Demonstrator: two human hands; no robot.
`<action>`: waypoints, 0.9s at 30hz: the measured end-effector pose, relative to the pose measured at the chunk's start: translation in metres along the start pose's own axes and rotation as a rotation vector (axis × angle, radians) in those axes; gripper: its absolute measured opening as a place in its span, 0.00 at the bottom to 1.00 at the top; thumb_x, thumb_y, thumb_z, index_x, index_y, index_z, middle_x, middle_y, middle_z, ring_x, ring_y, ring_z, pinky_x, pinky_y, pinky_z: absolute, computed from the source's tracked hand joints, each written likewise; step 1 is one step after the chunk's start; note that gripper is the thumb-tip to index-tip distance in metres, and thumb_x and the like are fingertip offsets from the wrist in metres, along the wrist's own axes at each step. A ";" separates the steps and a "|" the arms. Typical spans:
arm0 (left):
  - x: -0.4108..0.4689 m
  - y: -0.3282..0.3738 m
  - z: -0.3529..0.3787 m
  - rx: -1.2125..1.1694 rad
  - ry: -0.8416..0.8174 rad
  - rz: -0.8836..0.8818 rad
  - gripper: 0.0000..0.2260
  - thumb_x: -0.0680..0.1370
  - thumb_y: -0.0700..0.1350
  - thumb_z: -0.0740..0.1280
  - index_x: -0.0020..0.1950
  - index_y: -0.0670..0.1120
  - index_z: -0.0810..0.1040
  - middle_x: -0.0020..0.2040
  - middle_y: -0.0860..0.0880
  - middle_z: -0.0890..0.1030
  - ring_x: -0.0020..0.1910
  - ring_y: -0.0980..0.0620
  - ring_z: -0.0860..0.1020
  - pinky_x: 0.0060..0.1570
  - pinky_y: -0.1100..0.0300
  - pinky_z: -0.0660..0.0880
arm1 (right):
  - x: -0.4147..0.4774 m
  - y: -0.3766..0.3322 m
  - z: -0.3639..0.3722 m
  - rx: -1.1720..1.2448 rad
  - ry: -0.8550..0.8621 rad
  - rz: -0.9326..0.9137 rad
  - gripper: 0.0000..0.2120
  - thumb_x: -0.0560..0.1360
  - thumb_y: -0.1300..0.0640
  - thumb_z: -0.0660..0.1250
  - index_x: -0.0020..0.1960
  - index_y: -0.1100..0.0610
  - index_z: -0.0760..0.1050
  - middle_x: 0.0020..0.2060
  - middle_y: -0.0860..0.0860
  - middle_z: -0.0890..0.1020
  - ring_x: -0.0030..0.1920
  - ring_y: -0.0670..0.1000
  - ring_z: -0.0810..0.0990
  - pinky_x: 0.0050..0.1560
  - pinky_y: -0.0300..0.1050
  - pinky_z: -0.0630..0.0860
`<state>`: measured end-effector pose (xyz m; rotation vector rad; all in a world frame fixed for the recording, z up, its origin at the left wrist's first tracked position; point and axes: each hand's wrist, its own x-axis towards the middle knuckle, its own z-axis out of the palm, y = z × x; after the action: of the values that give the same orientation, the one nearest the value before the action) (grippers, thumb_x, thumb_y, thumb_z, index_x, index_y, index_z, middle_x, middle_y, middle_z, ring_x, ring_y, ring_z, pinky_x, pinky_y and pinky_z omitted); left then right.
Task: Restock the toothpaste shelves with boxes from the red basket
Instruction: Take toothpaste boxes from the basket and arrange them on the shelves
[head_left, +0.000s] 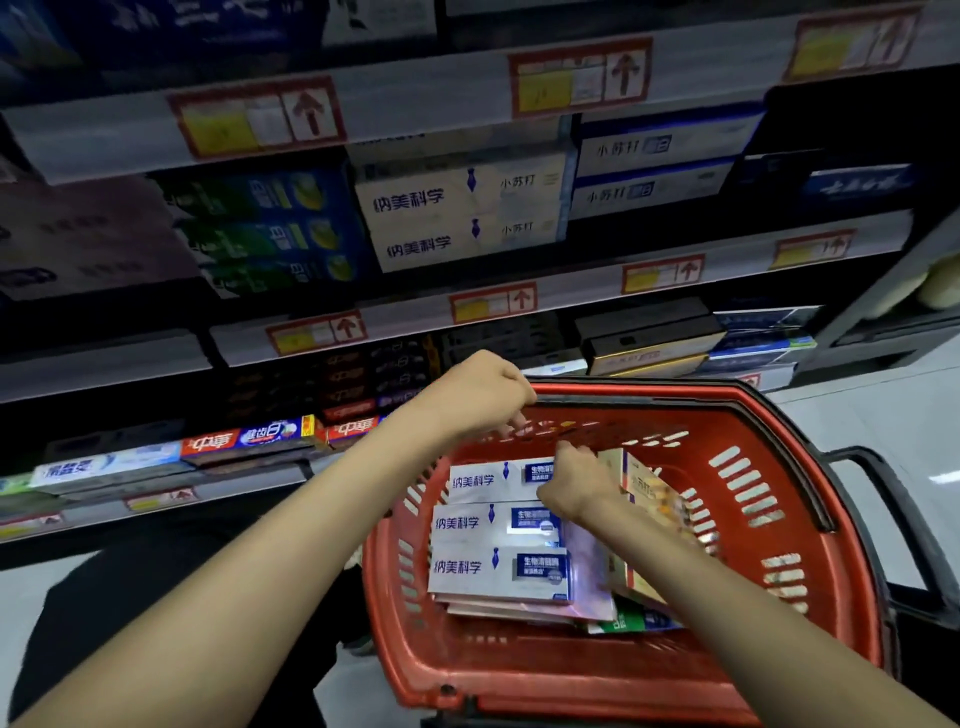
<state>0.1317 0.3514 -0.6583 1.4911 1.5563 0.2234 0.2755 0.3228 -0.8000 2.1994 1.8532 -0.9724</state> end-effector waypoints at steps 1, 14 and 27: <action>0.002 0.001 -0.003 -0.005 0.016 0.000 0.10 0.83 0.45 0.62 0.53 0.48 0.85 0.44 0.48 0.87 0.47 0.46 0.86 0.39 0.61 0.74 | 0.003 -0.002 0.001 0.007 -0.005 0.012 0.23 0.76 0.59 0.67 0.69 0.60 0.67 0.66 0.60 0.75 0.65 0.62 0.77 0.61 0.51 0.74; 0.007 0.013 -0.004 -0.053 0.058 -0.024 0.09 0.82 0.45 0.63 0.56 0.46 0.83 0.42 0.48 0.87 0.38 0.52 0.81 0.42 0.60 0.74 | -0.014 0.004 -0.018 0.767 -0.060 0.225 0.22 0.63 0.64 0.84 0.50 0.57 0.75 0.50 0.58 0.85 0.51 0.58 0.85 0.54 0.59 0.84; -0.015 0.003 0.002 -0.207 0.178 0.016 0.08 0.81 0.47 0.65 0.47 0.50 0.83 0.44 0.47 0.86 0.42 0.49 0.80 0.44 0.58 0.74 | -0.089 0.032 -0.106 1.099 0.151 0.106 0.22 0.69 0.70 0.79 0.59 0.59 0.78 0.49 0.57 0.86 0.44 0.55 0.88 0.42 0.48 0.85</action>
<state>0.1325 0.3387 -0.6499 1.3508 1.6072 0.5231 0.3428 0.2889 -0.6799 2.8900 1.3228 -2.2230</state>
